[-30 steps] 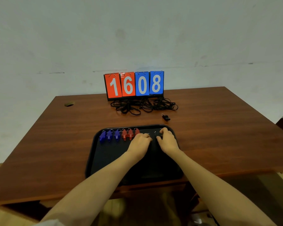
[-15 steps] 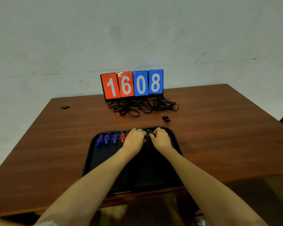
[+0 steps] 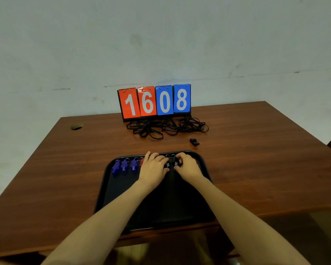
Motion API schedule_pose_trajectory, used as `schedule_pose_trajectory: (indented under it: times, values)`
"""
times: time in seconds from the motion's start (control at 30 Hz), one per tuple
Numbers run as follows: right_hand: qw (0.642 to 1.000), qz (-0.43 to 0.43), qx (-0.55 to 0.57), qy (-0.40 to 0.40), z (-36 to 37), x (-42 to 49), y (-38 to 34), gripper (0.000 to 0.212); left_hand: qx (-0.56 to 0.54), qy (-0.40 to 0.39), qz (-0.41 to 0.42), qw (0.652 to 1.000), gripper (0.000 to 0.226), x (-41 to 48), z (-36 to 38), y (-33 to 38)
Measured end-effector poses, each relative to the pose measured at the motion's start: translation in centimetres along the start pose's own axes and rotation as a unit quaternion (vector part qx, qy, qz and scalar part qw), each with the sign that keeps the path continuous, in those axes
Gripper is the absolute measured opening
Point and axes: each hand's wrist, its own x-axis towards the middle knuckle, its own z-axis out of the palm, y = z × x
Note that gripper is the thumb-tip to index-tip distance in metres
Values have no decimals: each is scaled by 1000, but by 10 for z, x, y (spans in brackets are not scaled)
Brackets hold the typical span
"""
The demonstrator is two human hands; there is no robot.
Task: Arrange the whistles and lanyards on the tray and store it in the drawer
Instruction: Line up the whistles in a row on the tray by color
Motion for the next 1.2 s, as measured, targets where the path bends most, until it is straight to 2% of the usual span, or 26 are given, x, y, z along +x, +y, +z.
schedule_pose_trajectory:
  times: [0.27, 0.77, 0.9, 1.0, 1.1, 1.2]
  values:
    - [999, -28, -12, 24, 1, -3, 3, 43, -1, -1, -7, 1000, 38, 0, 0, 1]
    - [999, -35, -9, 19, 4, -7, 6, 49, -6, -26, -7, 1000, 40, 1, -4, 3]
    - [1000, -22, 14, -5, -1, -8, 5, 53, -12, 13, 8, 1000, 39, 0, -4, 8]
    - [998, -7, 33, 58, -18, -6, 8, 42, -15, 27, 26, 999, 39, 4, -5, 17]
    - [989, 3, 17, 147, -42, 9, 18, 37, -18, -9, 35, 999, 42, 13, -4, 26]
    - [992, 17, -33, 121, -63, 28, 27, 46, -10, -45, 33, 998, 45, 20, -2, 32]
